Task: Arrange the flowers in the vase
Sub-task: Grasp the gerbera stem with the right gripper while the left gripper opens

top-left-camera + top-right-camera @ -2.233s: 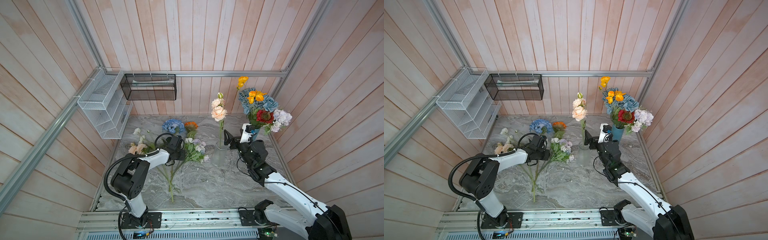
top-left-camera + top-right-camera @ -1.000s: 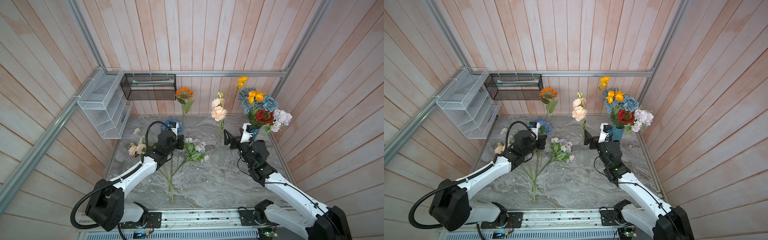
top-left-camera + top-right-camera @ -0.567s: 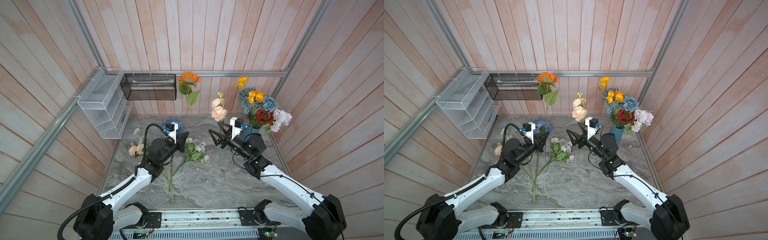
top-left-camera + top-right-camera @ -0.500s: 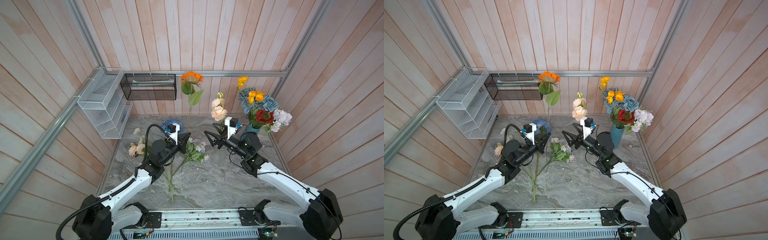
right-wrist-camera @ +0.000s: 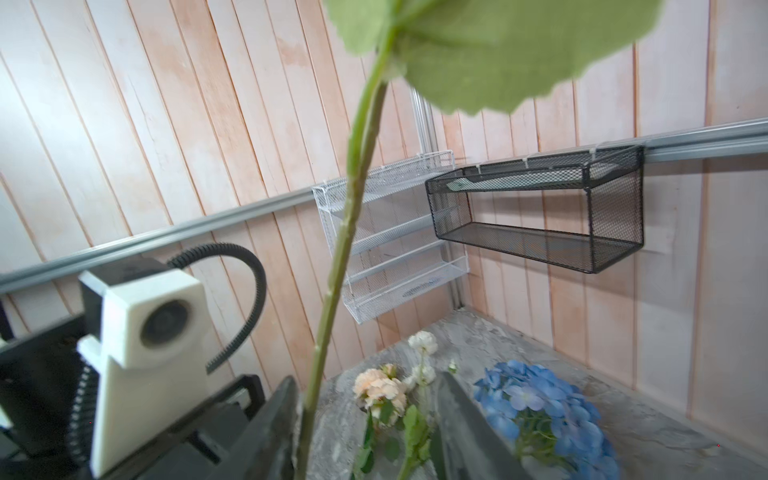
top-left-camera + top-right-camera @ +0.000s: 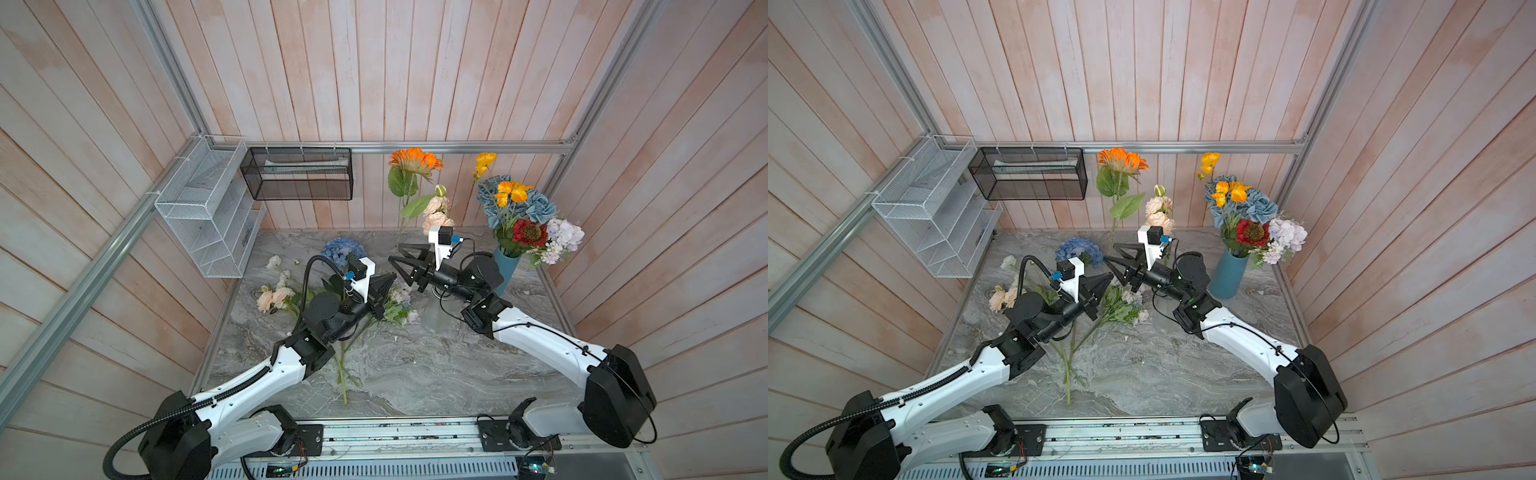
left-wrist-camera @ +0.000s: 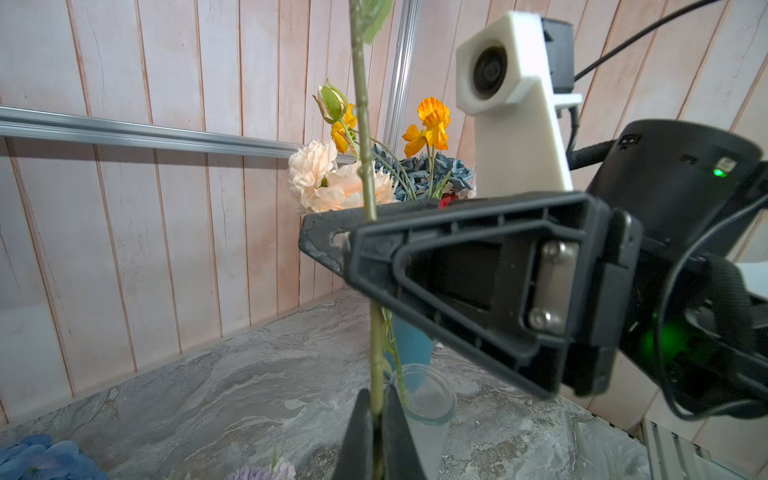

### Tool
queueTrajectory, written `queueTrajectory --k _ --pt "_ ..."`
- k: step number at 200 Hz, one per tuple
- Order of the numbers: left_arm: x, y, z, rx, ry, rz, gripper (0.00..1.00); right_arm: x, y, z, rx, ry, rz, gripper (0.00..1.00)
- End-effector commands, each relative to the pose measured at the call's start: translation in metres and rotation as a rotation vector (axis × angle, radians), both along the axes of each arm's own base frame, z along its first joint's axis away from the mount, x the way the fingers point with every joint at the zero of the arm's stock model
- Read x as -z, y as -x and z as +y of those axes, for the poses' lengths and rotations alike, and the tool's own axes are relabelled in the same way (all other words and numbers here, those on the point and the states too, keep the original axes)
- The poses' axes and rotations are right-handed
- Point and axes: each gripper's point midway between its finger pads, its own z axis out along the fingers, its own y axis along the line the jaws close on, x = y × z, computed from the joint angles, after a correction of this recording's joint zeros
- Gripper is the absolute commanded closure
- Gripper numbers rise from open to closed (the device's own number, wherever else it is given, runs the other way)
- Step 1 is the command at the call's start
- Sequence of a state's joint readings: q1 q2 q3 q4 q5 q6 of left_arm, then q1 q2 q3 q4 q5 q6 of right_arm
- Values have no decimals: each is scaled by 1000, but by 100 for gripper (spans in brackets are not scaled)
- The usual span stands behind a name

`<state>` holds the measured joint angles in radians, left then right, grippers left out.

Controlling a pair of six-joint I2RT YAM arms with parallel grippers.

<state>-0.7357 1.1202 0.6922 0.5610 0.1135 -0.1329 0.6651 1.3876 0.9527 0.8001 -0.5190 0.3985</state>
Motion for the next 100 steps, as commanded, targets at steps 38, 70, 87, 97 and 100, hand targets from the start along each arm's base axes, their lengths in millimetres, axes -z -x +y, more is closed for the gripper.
queueTrajectory --k 38,70,87,97,100 --pt "-4 3 3 -20 -5 -40 100 -16 11 3 -64 -50 -27 96" --pt "-6 3 4 -26 -1 -41 100 -15 11 3 -63 -43 -26 100" --pt "-6 3 5 -30 3 -38 89 -16 12 2 -55 -43 -31 100" --pt "-7 2 7 -41 13 -33 53 -16 11 0 -47 -41 -35 100" --pt "-8 1 8 -47 18 -30 42 -16 11 0 -46 -39 -36 100"
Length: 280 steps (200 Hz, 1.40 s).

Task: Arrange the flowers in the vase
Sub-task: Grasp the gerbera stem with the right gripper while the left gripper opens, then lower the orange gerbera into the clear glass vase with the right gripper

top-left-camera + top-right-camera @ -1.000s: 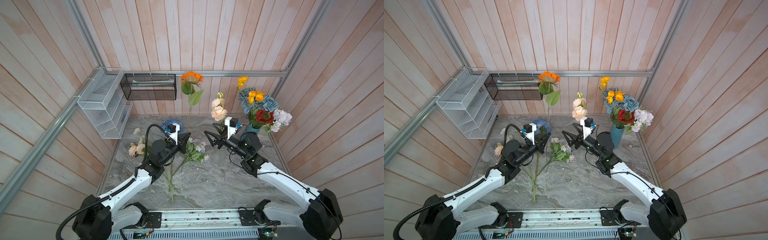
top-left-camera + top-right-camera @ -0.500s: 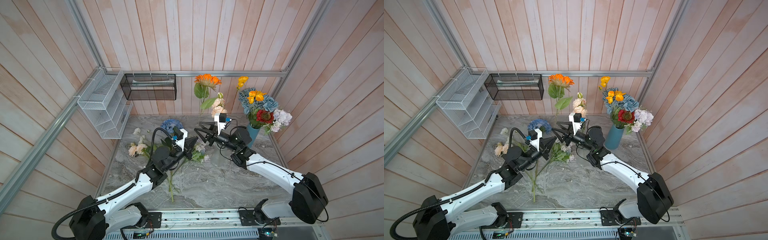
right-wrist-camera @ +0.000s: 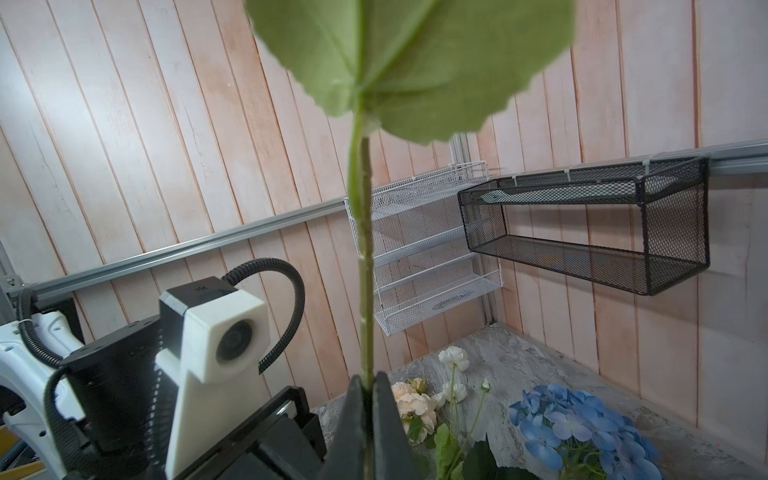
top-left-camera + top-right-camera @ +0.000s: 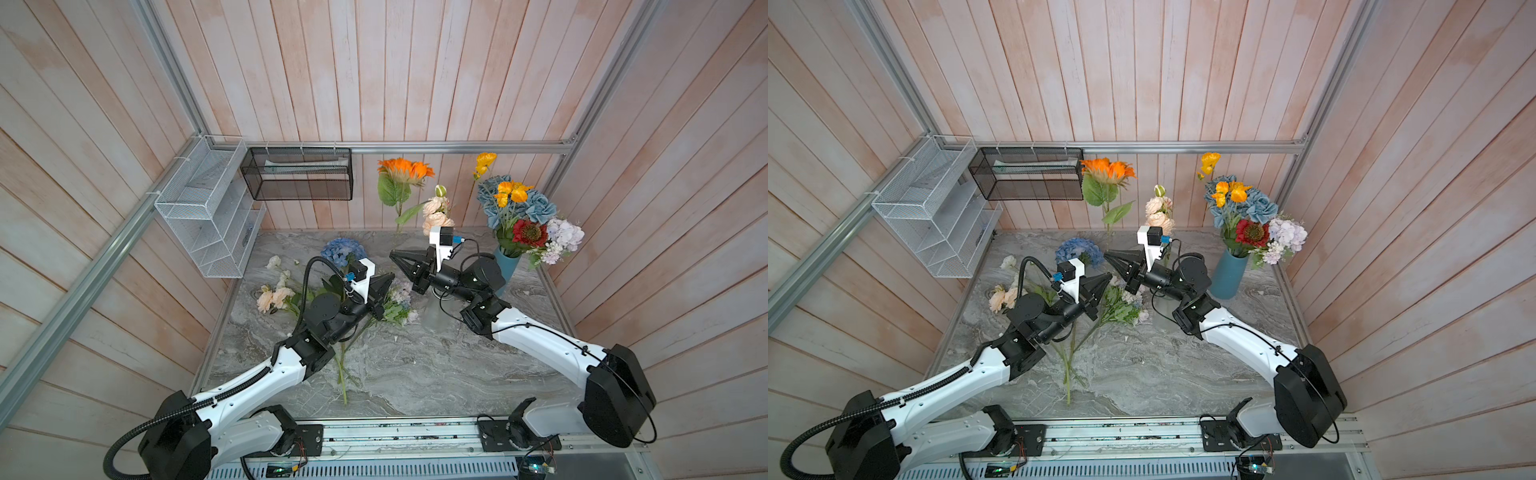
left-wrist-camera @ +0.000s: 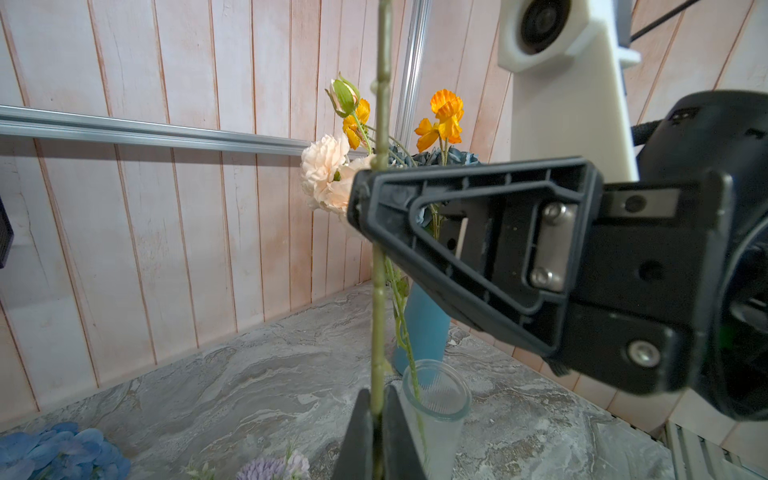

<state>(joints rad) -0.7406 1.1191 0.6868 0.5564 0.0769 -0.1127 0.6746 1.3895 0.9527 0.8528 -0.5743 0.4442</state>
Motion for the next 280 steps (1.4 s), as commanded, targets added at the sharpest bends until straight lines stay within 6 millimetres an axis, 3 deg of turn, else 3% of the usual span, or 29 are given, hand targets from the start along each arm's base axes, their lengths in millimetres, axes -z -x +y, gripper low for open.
queueTrajectory --k 1,13,16,70,112,136,175,233,280 --pt "-11 4 6 -15 35 -25 39 -7 -3 -4 29 -7 -27 100" --pt "-12 1 12 -50 56 -14 4 -7 -4 -6 43 -2 -31 100" --pt "-12 1 13 -59 60 -10 0 -7 -4 -6 46 0 -32 100" --pt "-1 -16 65 -274 164 68 0 -1 -6 -23 143 65 -46 100" --pt "59 -54 130 -503 300 348 0 -14 -1 -55 233 72 -67 100" --pt "95 -64 153 -599 350 470 0 -29 4 -74 300 77 -106 100" --pt "115 -70 148 -600 328 533 0 -52 9 -99 400 120 -166 100" --pt "119 -74 146 -604 322 539 0 -76 11 -126 537 152 -227 100" --pt "118 -75 146 -608 298 525 0 -63 -4 -135 603 160 -202 100"
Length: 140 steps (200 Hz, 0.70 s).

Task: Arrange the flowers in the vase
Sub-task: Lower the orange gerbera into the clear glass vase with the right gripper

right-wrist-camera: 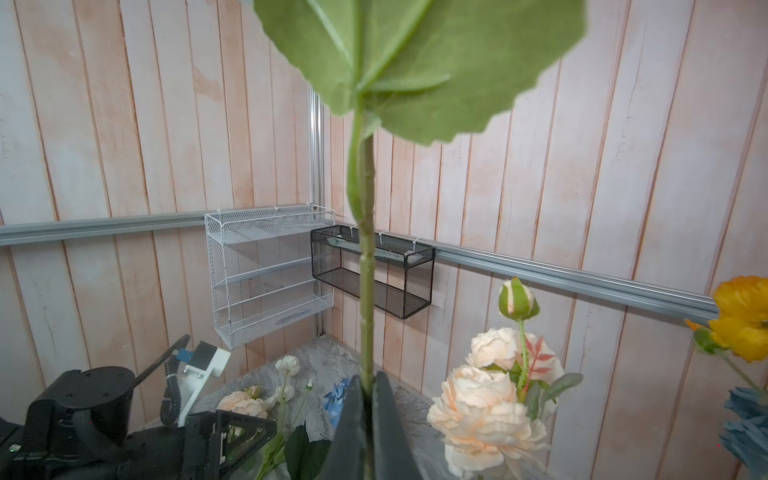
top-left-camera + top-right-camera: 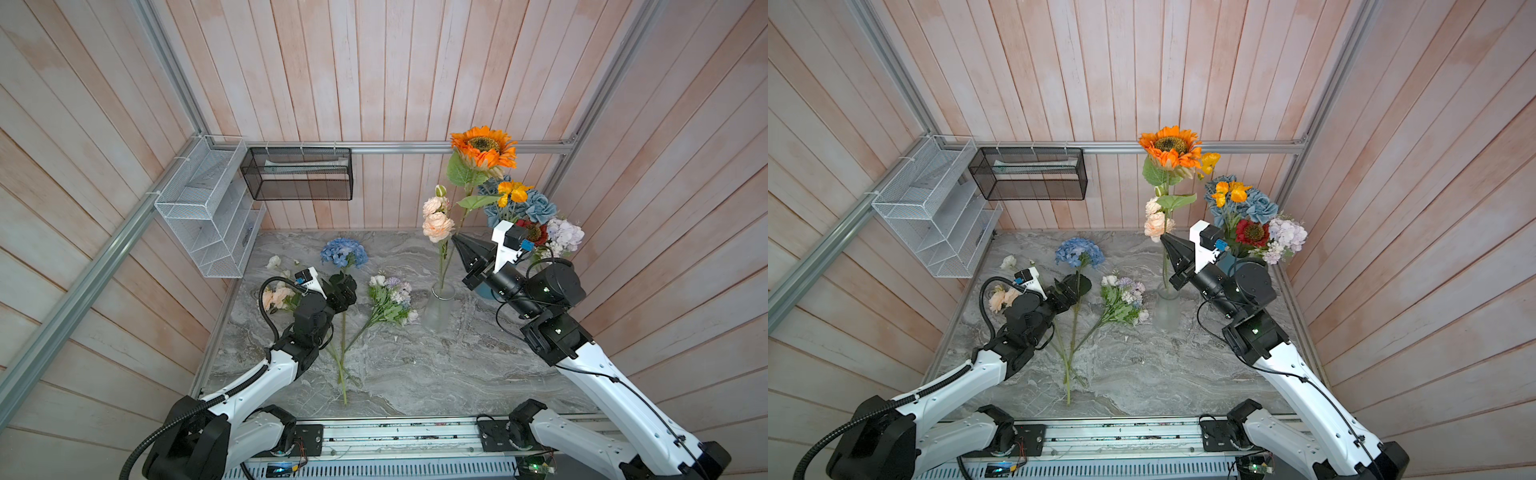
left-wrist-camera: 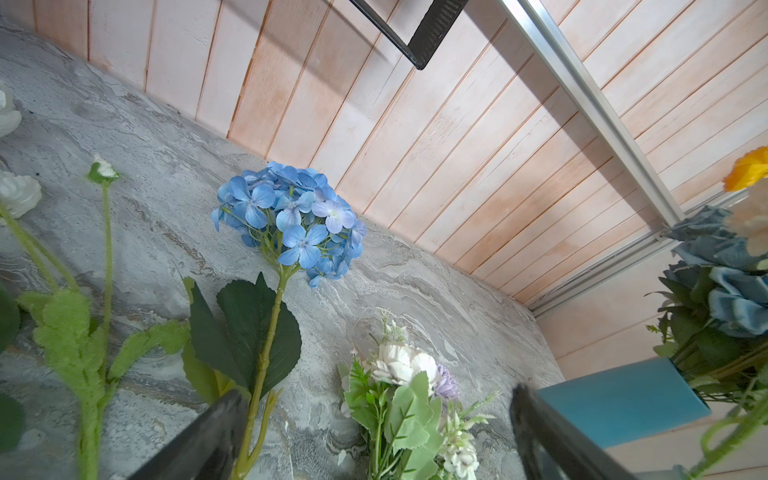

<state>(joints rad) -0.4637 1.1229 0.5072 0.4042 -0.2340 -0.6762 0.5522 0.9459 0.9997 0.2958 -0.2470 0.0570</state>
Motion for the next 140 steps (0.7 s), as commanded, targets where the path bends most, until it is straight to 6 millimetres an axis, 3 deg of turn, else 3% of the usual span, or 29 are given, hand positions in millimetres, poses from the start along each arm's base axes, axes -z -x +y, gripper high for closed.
queueTrajectory --k 1,51,94,140 --pt "-8 -4 2 -13 -11 -21 0 7 -12 -10 70 3 11 100" --pt "-8 -3 4 -19 -10 -20 0 73 -47 -17 130 -2 150 100" --pt "-10 -2 6 -27 -16 -20 0 135 -59 -25 140 -50 261 100" --pt "-15 -2 11 -52 -40 -33 0 181 -69 -27 180 -22 376 100"
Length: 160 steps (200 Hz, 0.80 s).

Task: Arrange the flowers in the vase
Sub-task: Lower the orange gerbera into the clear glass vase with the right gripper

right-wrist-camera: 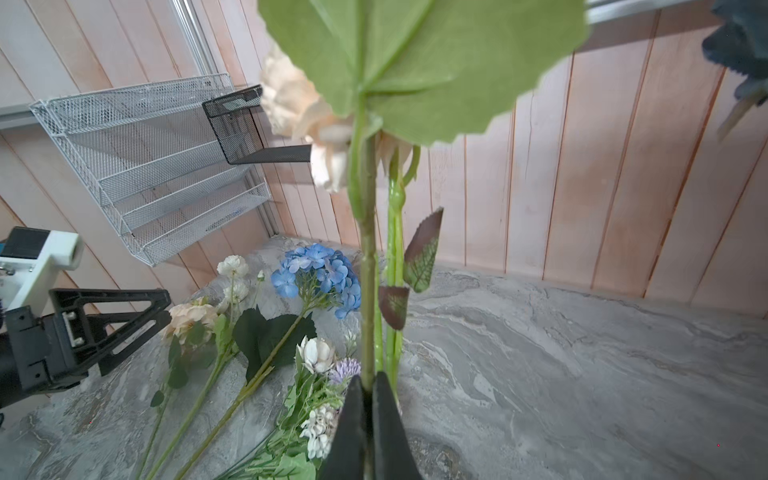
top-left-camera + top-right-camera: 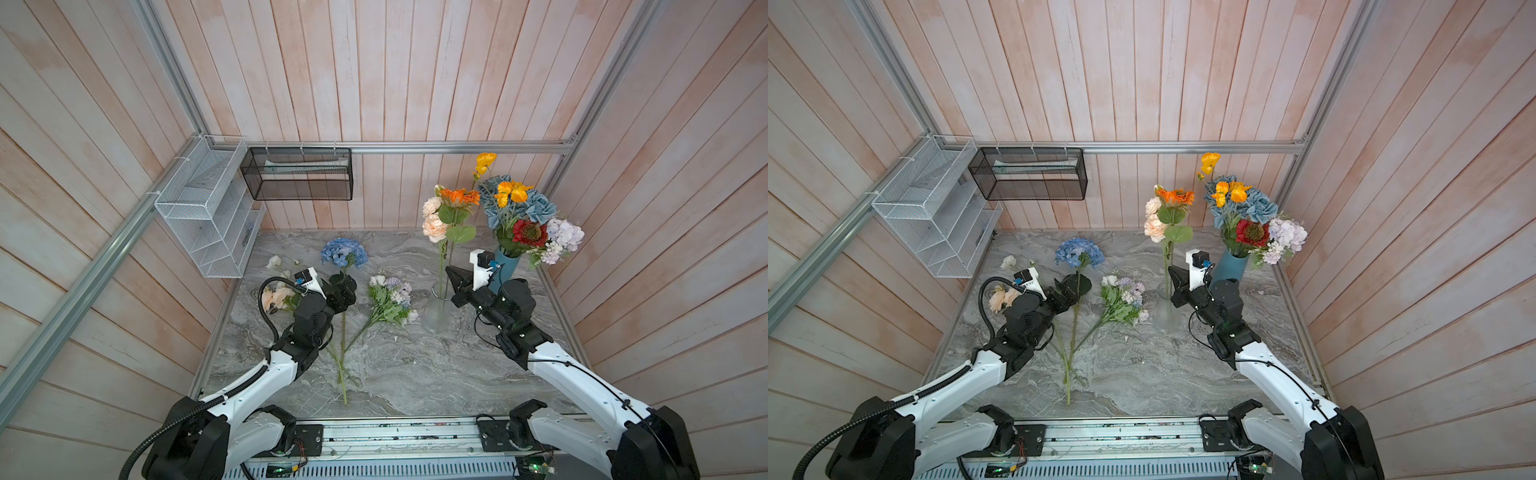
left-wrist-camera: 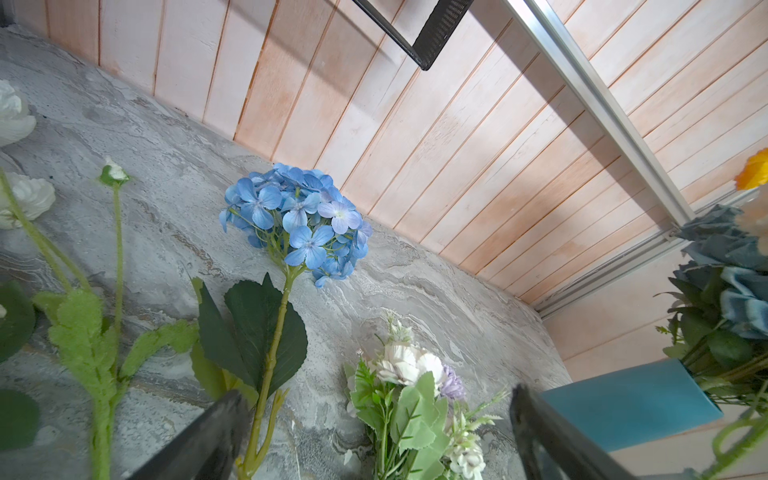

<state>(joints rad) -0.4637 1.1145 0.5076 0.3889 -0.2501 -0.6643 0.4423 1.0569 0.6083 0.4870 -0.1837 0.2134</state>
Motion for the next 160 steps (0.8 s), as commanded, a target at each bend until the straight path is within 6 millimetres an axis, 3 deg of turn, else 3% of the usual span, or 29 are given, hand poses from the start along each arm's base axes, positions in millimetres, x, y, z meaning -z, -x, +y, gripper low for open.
queueTrajectory --k 1,25,72,125,160 --pt "-16 -2 8 -38 -23 -37 0 -2 -5 -5 34 -39 -4 100" --pt "-20 -2 13 -59 -47 -45 0 10 -9 -6 50 -16 31 100" --pt "-27 2 36 -115 -70 -52 0 17 -7 -10 69 5 63 73" --pt "-23 10 53 -139 -71 -17 0 -11 2 -21 103 20 18 43" --pt "-1 17 51 -112 -89 72 0 -44 15 -33 131 3 -58 31"
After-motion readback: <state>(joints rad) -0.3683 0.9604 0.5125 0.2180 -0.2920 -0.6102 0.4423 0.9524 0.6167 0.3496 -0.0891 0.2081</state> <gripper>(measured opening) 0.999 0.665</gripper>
